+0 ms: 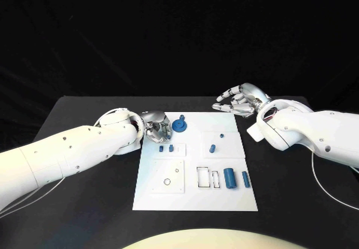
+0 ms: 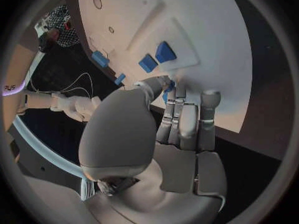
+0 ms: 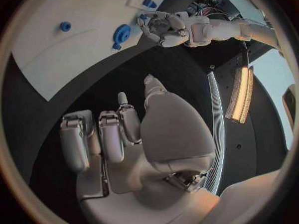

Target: Assemble the parts on the task board

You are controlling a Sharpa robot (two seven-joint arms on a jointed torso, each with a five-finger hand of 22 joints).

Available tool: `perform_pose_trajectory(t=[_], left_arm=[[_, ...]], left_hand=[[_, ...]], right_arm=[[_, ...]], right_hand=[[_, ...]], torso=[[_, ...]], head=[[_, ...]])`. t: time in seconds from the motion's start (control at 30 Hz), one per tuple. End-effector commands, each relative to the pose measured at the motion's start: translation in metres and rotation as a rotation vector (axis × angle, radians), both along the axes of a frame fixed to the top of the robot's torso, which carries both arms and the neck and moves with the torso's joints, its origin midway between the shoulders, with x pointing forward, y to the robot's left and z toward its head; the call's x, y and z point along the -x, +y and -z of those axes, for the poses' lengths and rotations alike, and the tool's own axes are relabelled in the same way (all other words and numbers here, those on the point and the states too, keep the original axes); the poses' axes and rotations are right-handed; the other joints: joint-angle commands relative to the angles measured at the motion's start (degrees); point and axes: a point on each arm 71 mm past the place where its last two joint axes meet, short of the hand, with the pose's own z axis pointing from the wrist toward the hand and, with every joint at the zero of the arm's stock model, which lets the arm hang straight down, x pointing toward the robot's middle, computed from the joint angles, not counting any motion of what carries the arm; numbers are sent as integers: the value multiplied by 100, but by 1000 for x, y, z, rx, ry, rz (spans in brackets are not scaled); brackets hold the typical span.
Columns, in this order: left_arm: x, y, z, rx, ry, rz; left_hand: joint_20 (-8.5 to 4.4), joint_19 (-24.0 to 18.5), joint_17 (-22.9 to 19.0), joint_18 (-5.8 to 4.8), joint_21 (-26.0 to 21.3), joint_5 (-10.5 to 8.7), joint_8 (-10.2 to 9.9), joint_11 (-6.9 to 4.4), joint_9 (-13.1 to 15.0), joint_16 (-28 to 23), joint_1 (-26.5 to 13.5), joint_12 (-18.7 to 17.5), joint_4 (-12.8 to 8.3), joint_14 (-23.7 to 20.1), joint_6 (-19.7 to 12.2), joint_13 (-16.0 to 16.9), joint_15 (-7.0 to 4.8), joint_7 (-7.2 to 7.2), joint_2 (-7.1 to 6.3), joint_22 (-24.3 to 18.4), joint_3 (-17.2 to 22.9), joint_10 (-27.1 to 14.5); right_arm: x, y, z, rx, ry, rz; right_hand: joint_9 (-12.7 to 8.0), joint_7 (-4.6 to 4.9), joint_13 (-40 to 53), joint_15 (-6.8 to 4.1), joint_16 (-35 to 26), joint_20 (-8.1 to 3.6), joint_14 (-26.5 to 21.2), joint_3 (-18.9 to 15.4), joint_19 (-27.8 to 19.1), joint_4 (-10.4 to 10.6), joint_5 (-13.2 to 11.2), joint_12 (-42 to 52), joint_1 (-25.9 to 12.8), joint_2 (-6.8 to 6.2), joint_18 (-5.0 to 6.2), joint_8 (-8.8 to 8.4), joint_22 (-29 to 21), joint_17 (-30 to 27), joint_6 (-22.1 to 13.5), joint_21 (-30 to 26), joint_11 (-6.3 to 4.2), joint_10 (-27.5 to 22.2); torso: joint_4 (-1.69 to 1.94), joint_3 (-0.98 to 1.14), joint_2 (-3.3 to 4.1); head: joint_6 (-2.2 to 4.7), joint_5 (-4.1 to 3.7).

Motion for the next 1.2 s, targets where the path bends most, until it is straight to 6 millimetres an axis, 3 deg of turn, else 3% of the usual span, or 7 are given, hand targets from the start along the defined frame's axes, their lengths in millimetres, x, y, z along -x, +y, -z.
perform_pose_trajectory(t=[0.03,0.27,0.33,0.47,1.13,1.2], left_arm=[[3,1,8,-31,42,3],[3,2,7,-22,33,4],[3,2,6,-21,29,4],[3,2,6,-20,26,3],[2,5,6,-15,19,-10],[2,6,6,-14,16,-13]], left_hand=[[-7,-49,-12,-52,-36,-18,-24,6,-4,18,-16,-38,-25,2,-34,-5,16,-12,41,0,1,25],[-7,-49,-1,-52,-34,-21,-53,7,-11,26,-3,-51,-48,9,-44,-4,15,-7,27,5,-1,40],[-2,-55,-18,-52,-33,-22,-223,13,-64,34,-14,-105,-70,4,-177,-1,20,13,6,11,9,78],[1,-63,-34,-51,-37,-23,-346,16,-102,38,-29,-146,-82,-1,-264,2,24,33,-17,9,13,101],[2,-70,-72,-49,-43,-31,-603,9,-187,44,-48,-227,-108,-14,-480,13,21,66,-69,12,20,150],[1,-83,-86,-45,-56,-31,-708,8,-224,45,-55,-259,-116,-20,-597,17,20,73,-92,-2,19,161]], right_arm=[[1,1,0,7,-5,-16],[1,1,0,7,-6,-15],[0,1,0,7,-6,-15],[0,1,0,7,-6,-14],[0,0,1,7,-5,-13],[0,0,1,7,-5,-13]], right_hand=[[-5,-11,331,-39,-25,-34,548,25,600,-12,35,-15,-28,34,-81,19,1509,1261,22,26,-29,-6],[-5,-11,331,-39,-25,-34,548,25,600,-12,35,-15,-28,34,-81,19,1509,1261,22,26,-29,-6],[-5,-11,331,-39,-25,-34,548,25,600,-12,35,-15,-28,34,-81,19,1509,1261,22,26,-29,-6],[-7,-11,328,-39,-26,-34,547,24,600,-12,35,-18,-28,33,-81,19,1509,1261,20,26,-29,-9],[-10,-10,325,-39,-26,-34,547,24,600,-12,35,-20,-28,31,-81,19,1509,1260,18,26,-29,-11],[-10,-10,325,-39,-26,-34,547,24,600,-12,35,-20,-28,31,-81,19,1509,1260,18,26,-29,-11]], torso=[[0,-3,1],[5,-3,0],[2,-4,-1],[3,-4,1],[-1,-1,1],[-2,-1,1]], head=[[6,0],[4,0],[4,1],[3,4],[8,8],[10,8]])
